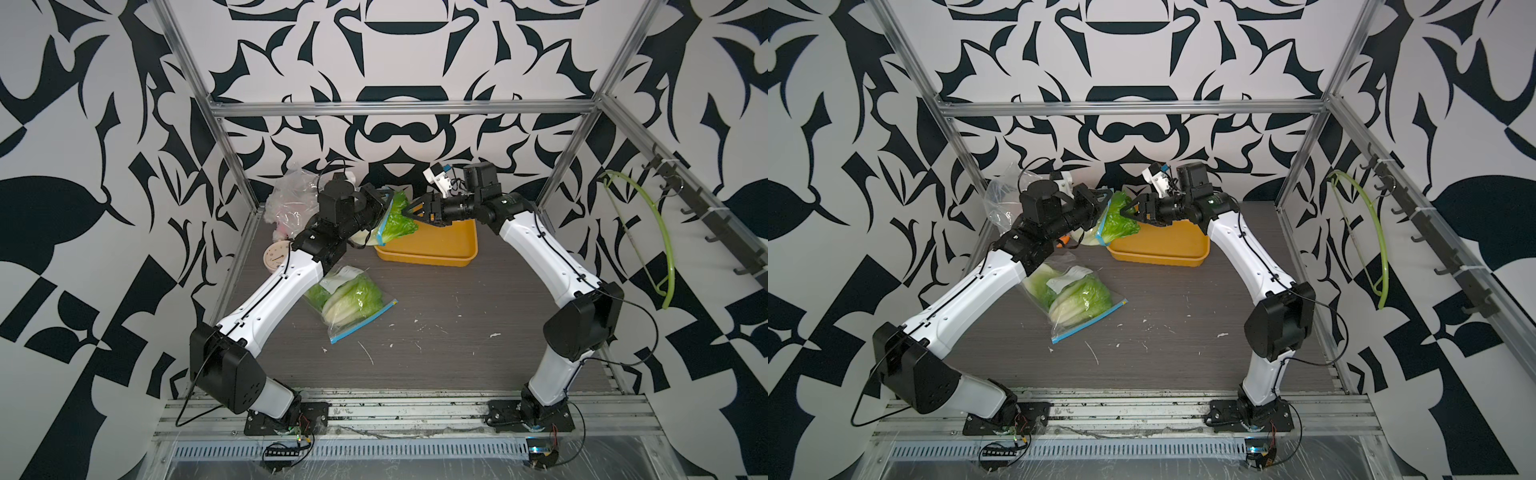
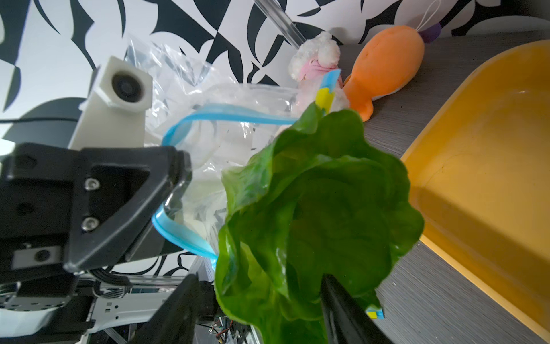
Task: Put the chinese cabbages into a zipper bag and zip it
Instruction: Place the Chinese cabbage in the zipper food storage bag.
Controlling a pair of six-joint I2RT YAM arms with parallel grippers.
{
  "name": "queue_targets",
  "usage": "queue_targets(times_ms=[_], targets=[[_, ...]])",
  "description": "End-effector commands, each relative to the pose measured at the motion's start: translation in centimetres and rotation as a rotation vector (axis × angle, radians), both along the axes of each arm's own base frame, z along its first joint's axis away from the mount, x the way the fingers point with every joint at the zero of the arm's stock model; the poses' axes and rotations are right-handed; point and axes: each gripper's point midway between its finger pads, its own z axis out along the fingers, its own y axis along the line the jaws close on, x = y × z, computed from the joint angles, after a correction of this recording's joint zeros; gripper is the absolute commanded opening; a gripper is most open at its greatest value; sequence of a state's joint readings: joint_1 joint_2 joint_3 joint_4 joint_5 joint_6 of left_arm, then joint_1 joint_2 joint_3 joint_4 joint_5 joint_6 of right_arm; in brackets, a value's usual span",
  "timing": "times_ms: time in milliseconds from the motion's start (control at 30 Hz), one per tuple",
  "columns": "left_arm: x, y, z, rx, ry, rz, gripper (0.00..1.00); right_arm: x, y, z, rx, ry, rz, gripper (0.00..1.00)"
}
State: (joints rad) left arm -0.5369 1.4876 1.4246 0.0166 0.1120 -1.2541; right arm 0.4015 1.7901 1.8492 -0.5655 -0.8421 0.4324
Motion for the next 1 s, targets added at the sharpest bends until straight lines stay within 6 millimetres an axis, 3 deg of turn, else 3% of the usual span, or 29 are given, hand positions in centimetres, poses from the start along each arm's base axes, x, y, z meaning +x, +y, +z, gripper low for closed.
queue_targets(times_ms=[0,300,467,633,867,967], targets=[[-1.0,0.2,3.7,-0.029,-0.082,-0.020,0.00,-0.2,0.1,1.1,-0.034,-0.077,0.003,0.68],[-1.4,-0.4,4.3,-0.080,-0.081,-0.058,0.00,1.2,1.2,1.6,0.022,-0.113,-0.009,0.68],[-1.4,-0.6,4.5,-0.091,-0.084,-0.066,0.00,1.3,1.8,1.6,0.020,-0.127,-0.009,0.62],[-1.5,-0.5,4.6,-0.086,-0.087,-0.066,0.00,0.9,2.6,0.9,0.054,-0.105,0.020,0.44],[-1.5,0.3,3.4,-0.040,-0.073,-0.038,0.00,0.2,2.4,0.4,0.078,-0.053,0.000,0.01],[-1.5,0.2,2.6,-0.029,-0.054,-0.044,0.00,-0.1,1.8,1.0,0.122,-0.045,-0.047,0.00]])
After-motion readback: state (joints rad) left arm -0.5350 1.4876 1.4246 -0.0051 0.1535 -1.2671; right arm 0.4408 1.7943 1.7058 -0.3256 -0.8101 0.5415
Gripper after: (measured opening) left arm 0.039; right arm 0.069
